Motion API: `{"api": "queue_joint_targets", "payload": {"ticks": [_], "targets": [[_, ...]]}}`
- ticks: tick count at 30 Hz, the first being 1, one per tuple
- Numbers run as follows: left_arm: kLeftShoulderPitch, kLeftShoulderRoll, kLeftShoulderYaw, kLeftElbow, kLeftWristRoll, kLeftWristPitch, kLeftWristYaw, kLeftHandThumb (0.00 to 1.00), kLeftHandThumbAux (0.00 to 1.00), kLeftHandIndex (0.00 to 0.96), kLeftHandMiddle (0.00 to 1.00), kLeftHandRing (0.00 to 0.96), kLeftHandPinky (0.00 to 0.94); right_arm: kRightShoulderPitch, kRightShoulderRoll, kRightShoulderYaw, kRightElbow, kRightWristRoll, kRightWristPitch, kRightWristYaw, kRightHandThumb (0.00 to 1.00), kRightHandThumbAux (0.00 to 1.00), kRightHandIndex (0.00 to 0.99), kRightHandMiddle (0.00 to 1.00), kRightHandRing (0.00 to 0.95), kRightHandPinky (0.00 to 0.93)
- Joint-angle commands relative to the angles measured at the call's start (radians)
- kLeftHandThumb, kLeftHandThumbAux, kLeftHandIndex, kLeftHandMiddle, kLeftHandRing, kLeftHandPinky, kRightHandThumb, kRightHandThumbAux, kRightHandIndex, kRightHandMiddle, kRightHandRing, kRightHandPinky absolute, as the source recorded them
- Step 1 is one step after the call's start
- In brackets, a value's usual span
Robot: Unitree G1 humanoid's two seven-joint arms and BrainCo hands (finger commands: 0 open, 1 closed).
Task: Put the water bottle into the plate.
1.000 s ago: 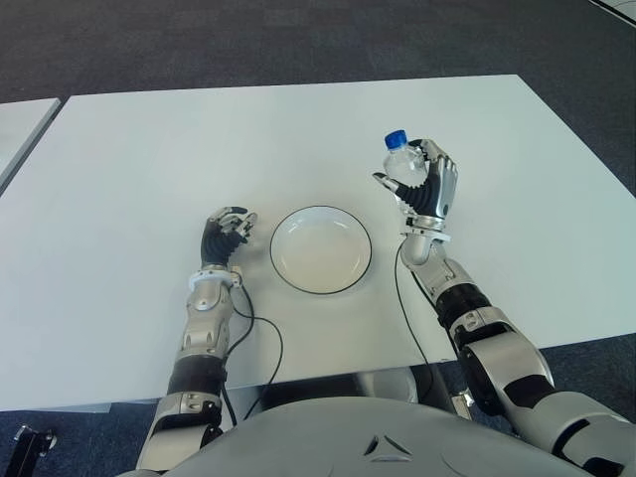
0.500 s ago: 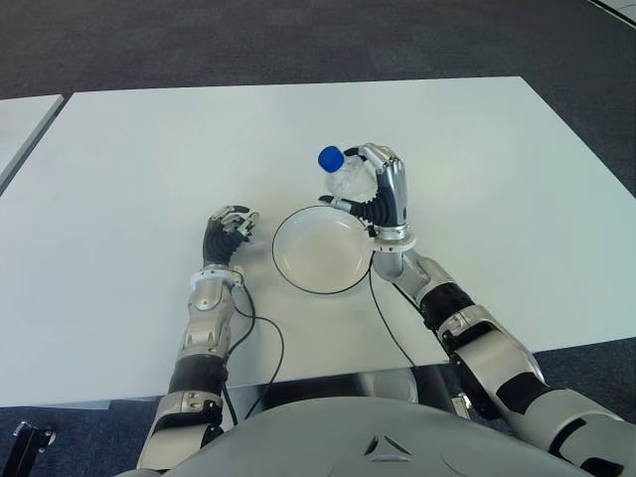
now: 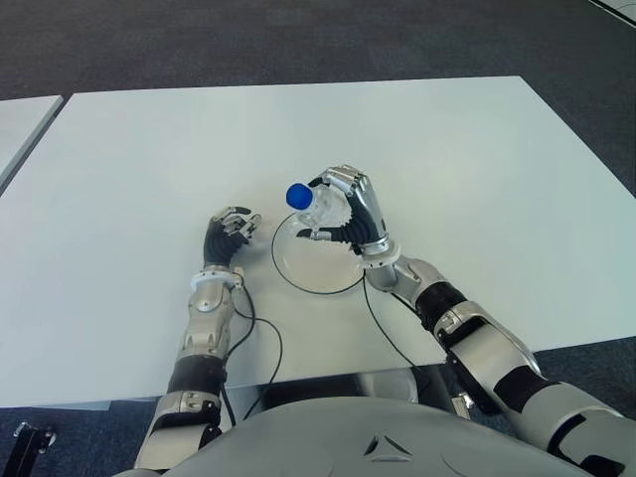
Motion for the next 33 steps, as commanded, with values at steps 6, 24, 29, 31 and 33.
{"api": "queue_joint_targets", "payload": {"ticks": [6,24,29,31,33], "targets": [[0.042,0.014,-0.021,0.069,0.016,0.036,-0.016,0.705,0.717,0.437,0.724,0.705,0.692,0.030,-0.083,0.023,-0.151,0.038,0.153,0.484,0.708,0.722,0.438,0.894,0.882,0.872],[0.039,-0.020,0.023,0.061,-0.041,0.069,0.009,0.707,0.714,0.436,0.697,0.674,0.651,0.159,-0.122,0.018,-0.508,0.049,0.572,1.156,0.690,0.724,0.427,0.583,0.586,0.570],[0.038,-0.023,0.027,0.058,-0.045,0.073,0.006,0.708,0.714,0.436,0.703,0.679,0.654,0.183,-0.121,0.018,-0.580,0.046,0.650,1.227,0.683,0.728,0.416,0.468,0.491,0.499],[0.038,-0.024,0.028,0.057,-0.047,0.074,0.004,0.708,0.714,0.436,0.704,0.681,0.654,0.188,-0.120,0.019,-0.599,0.044,0.676,1.249,0.681,0.729,0.413,0.443,0.467,0.470],[0.038,-0.023,0.027,0.056,-0.045,0.071,0.002,0.708,0.714,0.436,0.705,0.682,0.655,0.190,-0.119,0.021,-0.616,0.042,0.704,1.275,0.680,0.730,0.410,0.423,0.446,0.447]]}}
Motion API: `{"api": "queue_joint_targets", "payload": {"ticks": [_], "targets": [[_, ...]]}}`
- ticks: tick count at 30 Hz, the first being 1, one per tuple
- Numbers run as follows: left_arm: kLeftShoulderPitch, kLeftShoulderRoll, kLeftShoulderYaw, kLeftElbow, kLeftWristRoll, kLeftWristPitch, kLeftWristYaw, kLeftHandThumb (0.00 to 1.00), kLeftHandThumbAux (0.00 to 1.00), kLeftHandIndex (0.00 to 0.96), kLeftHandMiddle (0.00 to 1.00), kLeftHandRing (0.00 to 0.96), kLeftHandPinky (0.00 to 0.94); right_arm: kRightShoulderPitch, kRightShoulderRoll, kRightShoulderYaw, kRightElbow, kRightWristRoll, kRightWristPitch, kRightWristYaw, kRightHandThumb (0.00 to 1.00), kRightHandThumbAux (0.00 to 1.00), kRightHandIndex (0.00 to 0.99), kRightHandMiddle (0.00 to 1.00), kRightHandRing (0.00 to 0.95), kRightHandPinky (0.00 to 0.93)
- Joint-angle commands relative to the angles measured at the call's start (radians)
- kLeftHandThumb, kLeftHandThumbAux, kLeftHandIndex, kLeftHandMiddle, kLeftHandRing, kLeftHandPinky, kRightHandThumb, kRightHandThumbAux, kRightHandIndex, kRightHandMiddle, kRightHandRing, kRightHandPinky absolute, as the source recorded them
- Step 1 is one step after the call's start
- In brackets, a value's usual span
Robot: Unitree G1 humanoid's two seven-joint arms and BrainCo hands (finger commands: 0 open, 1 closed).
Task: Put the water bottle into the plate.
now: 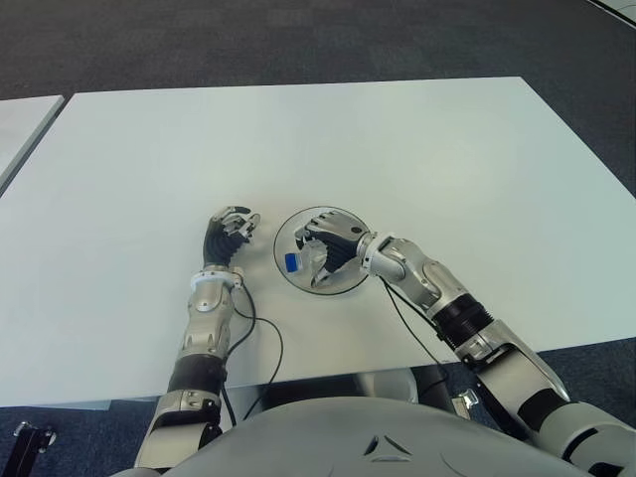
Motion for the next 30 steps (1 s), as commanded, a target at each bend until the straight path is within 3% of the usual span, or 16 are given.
{"api": "queue_joint_targets", "payload": {"ticks": [1,3,8,20,30], "targets": [[0.044,-0.010,0.000,0.050,-0.005,0.069,0.000,0.708,0.714,0.436,0.706,0.684,0.656,0.024,-0.009,0.007,-0.038,0.001,0.077,0.071,0.679,0.731,0.408,0.409,0.431,0.432],[0.044,-0.009,-0.002,0.049,-0.003,0.066,-0.003,0.709,0.714,0.436,0.708,0.688,0.659,0.023,-0.010,0.010,-0.047,-0.002,0.094,0.088,0.456,0.736,0.294,0.374,0.393,0.394],[0.045,-0.005,-0.006,0.050,0.000,0.057,-0.010,0.709,0.713,0.437,0.710,0.691,0.665,0.018,-0.013,0.020,-0.063,-0.008,0.125,0.125,0.299,0.740,0.186,0.282,0.295,0.300],[0.046,-0.011,-0.002,0.037,-0.004,0.087,0.004,0.708,0.713,0.436,0.695,0.671,0.654,0.036,-0.008,0.021,-0.106,-0.004,0.199,0.160,0.240,0.735,0.071,0.065,0.082,0.152],[0.045,-0.012,-0.001,0.038,0.001,0.092,0.010,0.708,0.713,0.436,0.687,0.664,0.637,0.045,-0.032,0.032,-0.098,-0.031,0.124,0.031,0.209,0.602,0.001,0.001,0.002,0.011]]}}
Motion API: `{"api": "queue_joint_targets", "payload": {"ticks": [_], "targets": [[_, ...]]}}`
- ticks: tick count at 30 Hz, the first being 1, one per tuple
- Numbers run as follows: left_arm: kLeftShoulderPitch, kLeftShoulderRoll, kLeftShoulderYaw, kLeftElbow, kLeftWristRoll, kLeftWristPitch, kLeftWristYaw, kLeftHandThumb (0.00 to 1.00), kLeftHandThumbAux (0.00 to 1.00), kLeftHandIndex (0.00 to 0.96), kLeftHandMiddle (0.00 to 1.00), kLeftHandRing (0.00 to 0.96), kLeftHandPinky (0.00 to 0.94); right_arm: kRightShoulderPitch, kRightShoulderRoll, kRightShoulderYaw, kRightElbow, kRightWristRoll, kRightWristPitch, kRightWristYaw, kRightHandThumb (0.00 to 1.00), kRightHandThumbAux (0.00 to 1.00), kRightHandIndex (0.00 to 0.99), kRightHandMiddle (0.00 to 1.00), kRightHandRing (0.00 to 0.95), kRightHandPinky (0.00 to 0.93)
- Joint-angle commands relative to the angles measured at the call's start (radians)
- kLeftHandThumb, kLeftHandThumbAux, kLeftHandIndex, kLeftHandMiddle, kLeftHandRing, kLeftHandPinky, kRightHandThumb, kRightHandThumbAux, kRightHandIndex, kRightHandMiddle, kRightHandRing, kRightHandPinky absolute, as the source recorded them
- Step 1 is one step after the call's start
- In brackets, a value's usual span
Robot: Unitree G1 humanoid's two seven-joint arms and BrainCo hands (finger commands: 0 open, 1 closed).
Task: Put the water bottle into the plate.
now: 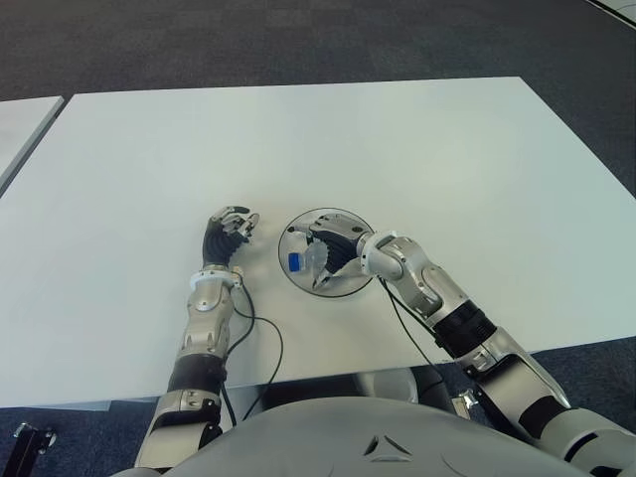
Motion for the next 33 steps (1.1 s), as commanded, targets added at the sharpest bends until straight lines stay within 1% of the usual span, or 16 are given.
{"api": "queue_joint_targets", "payload": {"ticks": [1,2,4,9,15,19,21,23,24,26,28,30,31,33], "targets": [[0.046,-0.012,0.000,0.046,0.000,0.077,0.011,0.708,0.713,0.435,0.687,0.664,0.636,0.019,-0.019,0.012,0.014,-0.019,-0.038,-0.072,0.207,0.596,0.001,0.001,0.001,0.009],[0.046,-0.012,0.000,0.046,0.000,0.077,0.011,0.708,0.713,0.435,0.686,0.664,0.634,0.019,-0.021,0.013,0.016,-0.020,-0.042,-0.081,0.202,0.582,0.000,0.000,0.000,0.005],[0.045,-0.012,-0.001,0.048,-0.001,0.077,0.009,0.708,0.713,0.435,0.685,0.663,0.631,0.024,-0.023,0.013,0.016,-0.030,-0.058,-0.128,0.187,0.556,0.000,0.000,0.000,0.002],[0.043,-0.004,-0.008,0.056,0.010,0.067,0.003,0.708,0.713,0.436,0.679,0.660,0.634,0.030,-0.025,0.012,0.019,-0.033,-0.079,-0.195,0.107,0.494,0.000,0.000,0.000,0.000],[0.040,0.003,-0.016,0.064,0.028,0.061,0.002,0.708,0.713,0.437,0.687,0.665,0.651,0.028,-0.020,0.009,0.047,-0.031,-0.117,-0.288,0.019,0.460,0.000,0.000,0.000,0.000],[0.040,0.005,-0.016,0.070,0.031,0.049,-0.005,0.708,0.713,0.437,0.694,0.672,0.661,0.029,-0.013,0.005,0.069,-0.037,-0.142,-0.378,0.004,0.449,0.000,0.000,0.000,0.000],[0.039,0.005,-0.015,0.072,0.029,0.049,-0.007,0.708,0.713,0.437,0.698,0.674,0.666,0.030,-0.007,0.003,0.082,-0.055,-0.152,-0.460,0.001,0.442,0.000,0.000,0.000,0.000],[0.038,0.005,-0.015,0.073,0.029,0.048,-0.007,0.708,0.713,0.437,0.701,0.677,0.666,0.030,-0.005,0.004,0.092,-0.066,-0.157,-0.509,0.000,0.437,0.000,0.000,0.000,0.000],[0.038,0.005,-0.014,0.073,0.029,0.048,-0.007,0.708,0.713,0.437,0.702,0.678,0.667,0.029,-0.004,0.005,0.098,-0.081,-0.158,-0.550,0.000,0.435,0.000,0.000,0.000,0.000],[0.038,0.005,-0.013,0.073,0.027,0.050,-0.008,0.707,0.713,0.437,0.699,0.675,0.660,0.030,0.000,0.011,0.107,-0.129,-0.145,-0.653,0.000,0.414,0.000,0.000,0.000,0.000],[0.037,0.005,-0.012,0.076,0.025,0.049,-0.009,0.707,0.713,0.437,0.697,0.674,0.655,0.030,0.005,0.015,0.118,-0.160,-0.135,-0.723,0.000,0.398,0.000,0.000,0.000,0.000],[0.036,0.004,-0.011,0.079,0.023,0.047,-0.010,0.707,0.713,0.437,0.695,0.673,0.655,0.030,0.009,0.018,0.131,-0.179,-0.130,-0.770,0.000,0.371,0.000,0.000,0.000,0.000],[0.036,0.003,-0.010,0.082,0.021,0.043,-0.012,0.707,0.713,0.437,0.695,0.673,0.655,0.029,0.015,0.021,0.145,-0.204,-0.124,-0.845,0.000,0.368,0.000,0.000,0.000,0.000],[0.036,0.002,-0.008,0.085,0.017,0.037,-0.015,0.707,0.713,0.437,0.692,0.670,0.652,0.027,0.024,0.026,0.169,-0.242,-0.116,-0.959,0.000,0.331,0.000,0.000,0.000,0.000]]}}
